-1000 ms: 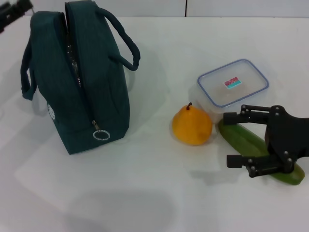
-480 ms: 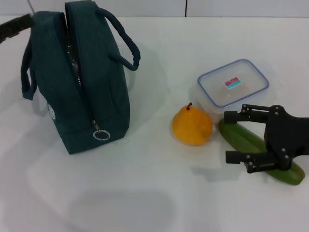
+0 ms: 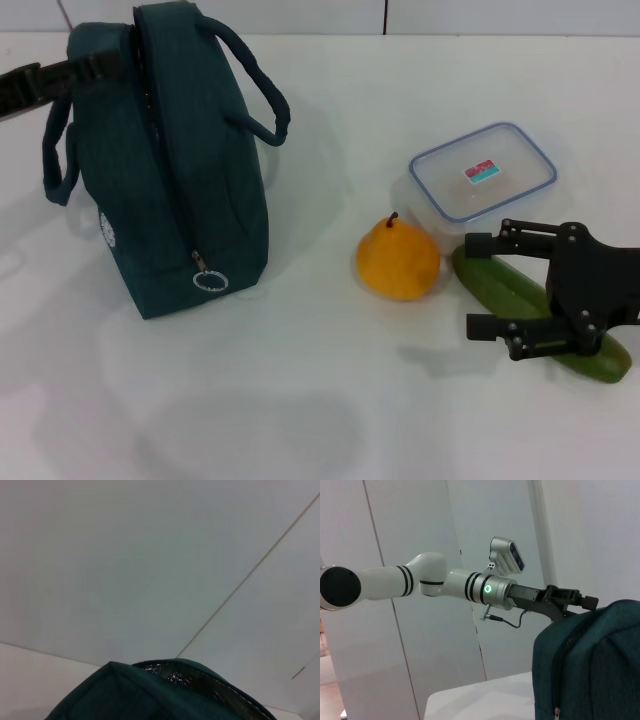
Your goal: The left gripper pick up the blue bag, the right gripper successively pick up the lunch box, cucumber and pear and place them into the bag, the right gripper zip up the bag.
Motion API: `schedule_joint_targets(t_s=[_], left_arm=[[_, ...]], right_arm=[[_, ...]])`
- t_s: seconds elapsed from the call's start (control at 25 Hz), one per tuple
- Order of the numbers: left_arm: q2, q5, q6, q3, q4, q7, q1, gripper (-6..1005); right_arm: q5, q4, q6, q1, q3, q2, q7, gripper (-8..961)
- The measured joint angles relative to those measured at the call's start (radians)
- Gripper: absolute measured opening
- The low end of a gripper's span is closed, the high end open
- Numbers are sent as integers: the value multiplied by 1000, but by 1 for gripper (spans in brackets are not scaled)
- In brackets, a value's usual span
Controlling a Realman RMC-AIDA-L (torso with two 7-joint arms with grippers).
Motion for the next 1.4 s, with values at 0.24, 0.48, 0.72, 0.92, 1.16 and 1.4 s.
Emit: schedule_joint_targets(t_s=[0.24, 0.48, 0.72, 0.92, 1.16, 1.4], left_arm=[[1, 22, -4, 1, 8, 0, -1, 824], [-2, 169, -35, 10, 2, -31, -30, 818], [-4, 130, -45, 30, -33, 54, -24, 685], [-3, 113, -45, 31, -38, 39, -23, 530], [3, 106, -3, 36, -22, -36, -23, 393], [1, 105, 54, 44, -4, -39, -32, 103]], right_arm=[[0, 0, 3, -2, 0, 0, -3, 846], [0, 0, 3, 4, 0, 1, -6, 846], [1, 0, 4, 5, 0, 1, -6, 845], [6, 0, 4, 5, 0, 1, -6, 846], [15, 0, 21, -1, 1, 1, -8, 845], [43, 3, 55, -9, 5, 1, -8, 845]])
